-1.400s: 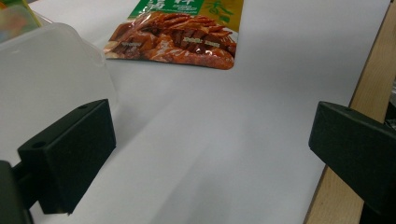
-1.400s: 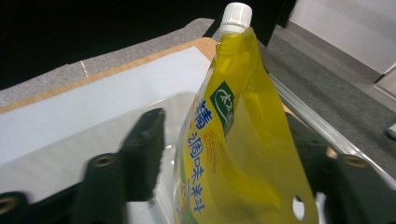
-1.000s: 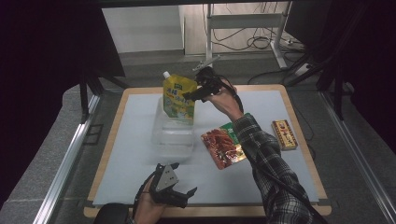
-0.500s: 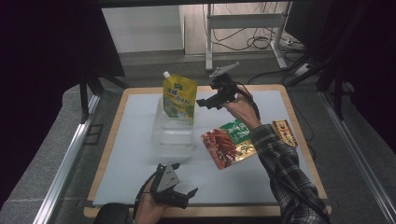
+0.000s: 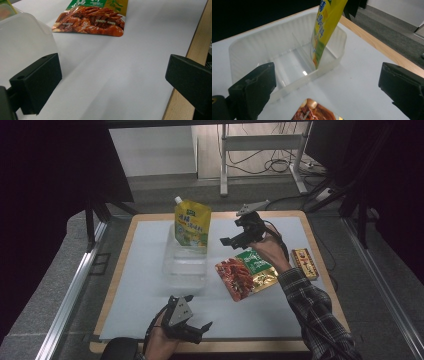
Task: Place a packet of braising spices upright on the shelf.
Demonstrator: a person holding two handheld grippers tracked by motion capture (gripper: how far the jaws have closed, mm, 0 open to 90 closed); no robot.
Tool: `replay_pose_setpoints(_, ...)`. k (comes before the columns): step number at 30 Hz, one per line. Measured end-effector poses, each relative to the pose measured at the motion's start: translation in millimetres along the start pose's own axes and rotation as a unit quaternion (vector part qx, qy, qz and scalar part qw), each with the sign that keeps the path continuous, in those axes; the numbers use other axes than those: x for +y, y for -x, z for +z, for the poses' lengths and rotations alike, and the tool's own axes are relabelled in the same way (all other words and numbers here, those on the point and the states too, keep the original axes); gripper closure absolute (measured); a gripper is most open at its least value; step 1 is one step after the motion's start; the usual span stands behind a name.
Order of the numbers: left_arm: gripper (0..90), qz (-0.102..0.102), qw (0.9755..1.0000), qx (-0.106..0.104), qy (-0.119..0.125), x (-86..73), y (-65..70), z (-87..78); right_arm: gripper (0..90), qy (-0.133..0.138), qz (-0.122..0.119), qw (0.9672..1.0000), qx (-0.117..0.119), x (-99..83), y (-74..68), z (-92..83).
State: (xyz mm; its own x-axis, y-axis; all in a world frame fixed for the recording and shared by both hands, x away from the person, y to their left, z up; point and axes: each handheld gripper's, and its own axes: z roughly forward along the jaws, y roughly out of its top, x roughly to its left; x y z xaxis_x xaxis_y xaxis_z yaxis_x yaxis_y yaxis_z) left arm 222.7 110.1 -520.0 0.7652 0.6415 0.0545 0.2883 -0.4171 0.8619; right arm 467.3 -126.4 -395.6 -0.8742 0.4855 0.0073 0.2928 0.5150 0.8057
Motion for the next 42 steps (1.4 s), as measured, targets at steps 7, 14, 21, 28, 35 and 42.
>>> replay_pose_setpoints(7, 0.4, 0.004, 1.0, 0.0, -0.003, 0.1, 0.4, 0.5, 1.1, 0.0, 0.009, 1.0, 0.004, -22.9, -4.2, -10.2)
replay_pose_setpoints(14, 0.4, 0.006, 1.0, -0.005, -0.003, 0.0, 1.5, 2.2, 1.1, 0.006, 0.025, 0.9997, -0.002, -45.1, -6.5, -22.1)
replay_pose_setpoints(21, 0.3, 0.007, 1.0, -0.004, -0.003, 0.1, 1.8, 2.2, 1.1, 0.008, 0.028, 0.9995, -0.013, -64.0, -9.9, -32.6)
replay_pose_setpoints(28, 0.4, 0.009, 0.9999, -0.004, -0.004, 0.1, 1.7, 2.5, 1.1, 0.006, 0.023, 0.9992, -0.032, -83.6, -12.3, -42.3)
replay_pose_setpoints(35, 0.4, 0.009, 0.9999, -0.006, -0.003, 0.1, 2.3, 2.8, 1.1, -0.013, 0.027, 0.9976, -0.063, -102.9, -4.1, -50.6)
replay_pose_setpoints(42, 0.4, 0.009, 0.9999, -0.008, -0.001, 0.1, 2.1, 2.3, 1.1, -0.026, 0.038, 0.995, -0.089, -124.4, 6.3, -57.7)
